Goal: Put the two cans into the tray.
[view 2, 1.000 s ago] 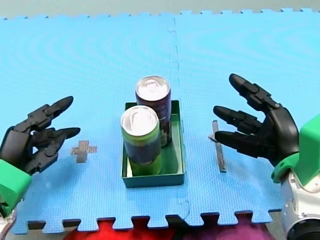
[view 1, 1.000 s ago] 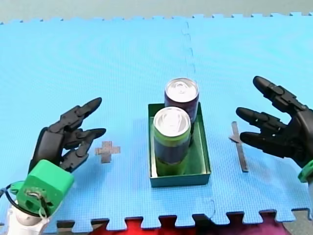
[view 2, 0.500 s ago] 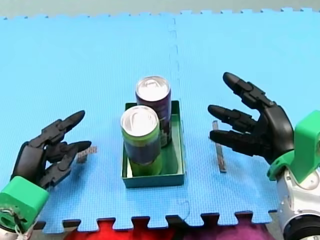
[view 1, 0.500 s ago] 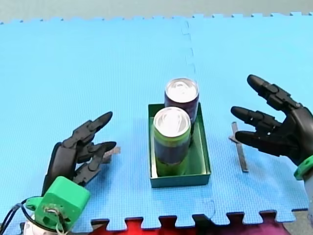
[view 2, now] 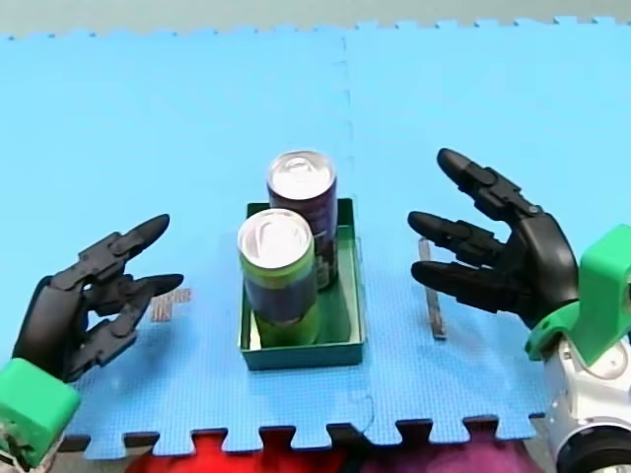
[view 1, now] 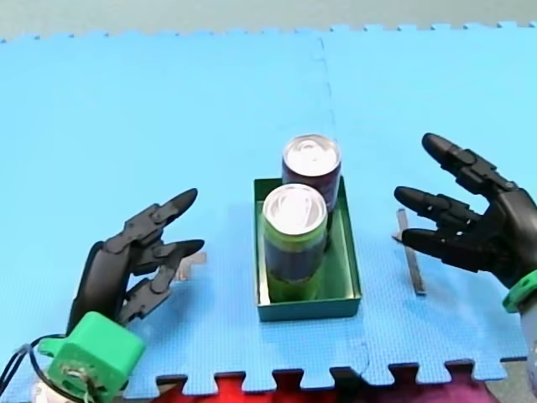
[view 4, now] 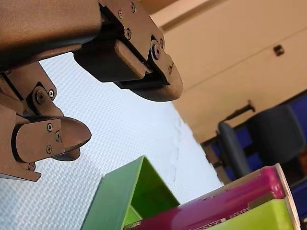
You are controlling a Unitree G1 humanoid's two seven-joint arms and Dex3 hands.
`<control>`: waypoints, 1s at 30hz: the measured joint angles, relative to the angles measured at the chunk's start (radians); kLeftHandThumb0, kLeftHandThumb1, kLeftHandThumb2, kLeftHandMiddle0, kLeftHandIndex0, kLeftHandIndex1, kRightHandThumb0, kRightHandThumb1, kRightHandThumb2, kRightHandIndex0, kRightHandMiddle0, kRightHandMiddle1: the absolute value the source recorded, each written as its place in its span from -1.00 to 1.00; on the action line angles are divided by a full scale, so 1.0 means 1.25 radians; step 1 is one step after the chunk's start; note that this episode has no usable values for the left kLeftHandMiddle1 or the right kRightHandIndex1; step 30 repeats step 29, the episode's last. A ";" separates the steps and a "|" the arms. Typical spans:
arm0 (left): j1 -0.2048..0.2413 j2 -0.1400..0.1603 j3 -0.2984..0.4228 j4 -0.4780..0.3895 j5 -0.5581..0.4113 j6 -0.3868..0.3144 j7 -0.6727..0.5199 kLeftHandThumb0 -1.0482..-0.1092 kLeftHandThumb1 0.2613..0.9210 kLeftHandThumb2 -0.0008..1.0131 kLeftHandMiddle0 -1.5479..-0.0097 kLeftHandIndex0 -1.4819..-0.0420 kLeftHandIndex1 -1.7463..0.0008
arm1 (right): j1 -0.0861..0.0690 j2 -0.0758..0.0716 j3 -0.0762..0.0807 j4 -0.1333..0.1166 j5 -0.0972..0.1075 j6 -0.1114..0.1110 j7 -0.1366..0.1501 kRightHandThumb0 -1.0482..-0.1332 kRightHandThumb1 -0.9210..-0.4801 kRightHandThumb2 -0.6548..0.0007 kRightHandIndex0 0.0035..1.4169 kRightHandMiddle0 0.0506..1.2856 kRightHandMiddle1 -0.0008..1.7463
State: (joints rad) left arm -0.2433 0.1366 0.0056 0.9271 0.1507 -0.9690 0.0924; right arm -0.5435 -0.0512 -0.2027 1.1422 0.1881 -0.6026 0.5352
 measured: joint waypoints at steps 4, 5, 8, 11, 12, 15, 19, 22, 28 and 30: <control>0.029 0.005 0.003 -0.064 -0.005 0.009 -0.012 -1.00 1.00 -0.01 -0.29 0.26 1.00 | 0.000 0.000 -0.004 0.009 0.000 -0.002 0.002 0.43 -0.01 1.00 0.20 -0.25 -1.00; 0.037 0.006 0.005 -0.079 -0.005 0.015 -0.012 -1.00 1.00 0.00 -0.29 0.27 1.00 | 0.001 0.000 -0.006 0.011 0.000 -0.002 0.002 0.43 -0.01 1.00 0.20 -0.25 -1.00; 0.055 0.012 0.009 -0.109 -0.003 0.033 -0.010 -1.00 1.00 0.00 -0.28 0.28 1.00 | 0.001 0.000 -0.009 0.015 0.000 -0.002 0.004 0.42 -0.01 1.00 0.20 -0.25 -1.00; 0.073 0.018 0.011 -0.141 -0.001 0.058 -0.011 -1.00 1.00 0.01 -0.27 0.31 1.00 | 0.001 0.001 -0.011 0.018 0.000 -0.003 0.008 0.40 0.00 1.00 0.20 -0.25 -1.00; 0.079 0.019 0.011 -0.152 0.001 0.068 -0.011 -1.00 1.00 0.02 -0.27 0.32 1.00 | 0.002 0.001 -0.012 0.019 0.000 -0.003 0.010 0.40 0.00 1.00 0.20 -0.25 -1.00; 0.092 0.024 0.010 -0.181 0.015 0.102 -0.005 -1.00 1.00 0.03 -0.26 0.36 1.00 | 0.002 0.000 -0.014 0.021 0.001 -0.003 0.014 0.39 0.00 1.00 0.20 -0.25 -1.00; 0.107 0.027 0.010 -0.217 0.034 0.148 0.010 -1.00 1.00 0.04 -0.25 0.40 1.00 | 0.003 -0.001 -0.017 0.023 0.001 -0.001 0.018 0.38 0.00 1.00 0.20 -0.25 -1.00; 0.116 0.029 0.010 -0.235 0.041 0.170 0.018 -1.00 1.00 0.05 -0.24 0.41 1.00 | 0.003 -0.002 -0.018 0.025 0.001 0.002 0.020 0.38 0.00 1.00 0.21 -0.26 -1.00; 0.131 0.037 0.011 -0.258 0.042 0.181 0.018 -1.00 1.00 0.06 -0.23 0.44 1.00 | 0.004 -0.001 -0.018 0.032 -0.001 0.004 0.019 0.36 0.00 1.00 0.21 -0.26 -1.00; 0.136 0.038 0.011 -0.262 0.042 0.182 0.018 -1.00 1.00 0.06 -0.22 0.44 1.00 | 0.004 -0.001 -0.018 0.033 -0.002 0.004 0.019 0.36 -0.01 1.00 0.21 -0.26 -1.00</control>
